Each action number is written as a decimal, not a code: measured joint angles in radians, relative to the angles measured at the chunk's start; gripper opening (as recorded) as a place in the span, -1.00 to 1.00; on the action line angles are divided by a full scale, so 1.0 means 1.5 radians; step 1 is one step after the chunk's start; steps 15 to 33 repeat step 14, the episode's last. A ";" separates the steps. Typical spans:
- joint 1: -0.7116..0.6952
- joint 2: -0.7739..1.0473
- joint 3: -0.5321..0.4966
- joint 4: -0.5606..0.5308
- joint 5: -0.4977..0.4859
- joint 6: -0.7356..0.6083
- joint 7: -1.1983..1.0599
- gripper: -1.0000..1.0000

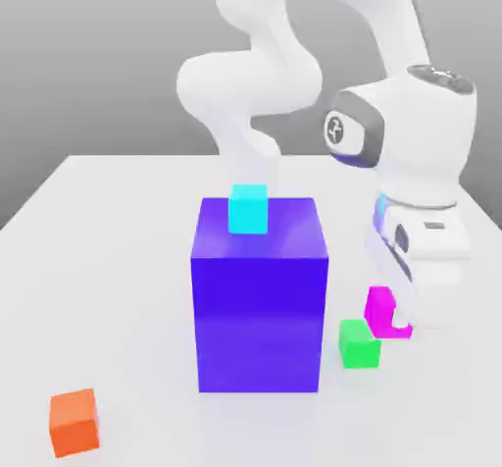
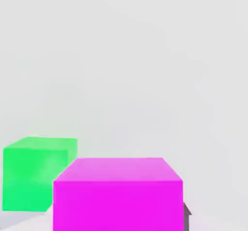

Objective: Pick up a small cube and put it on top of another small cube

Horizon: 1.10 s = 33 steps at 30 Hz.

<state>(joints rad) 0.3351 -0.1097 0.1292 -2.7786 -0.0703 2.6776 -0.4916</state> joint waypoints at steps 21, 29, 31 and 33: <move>0.053 0.103 -0.043 -0.067 0.042 0.163 -0.168 1.00; 0.053 0.103 -0.043 -0.067 0.042 0.163 -0.168 1.00; 0.053 0.103 -0.043 -0.067 0.042 0.163 -0.168 1.00; 0.053 0.103 -0.043 -0.067 0.042 0.163 -0.168 1.00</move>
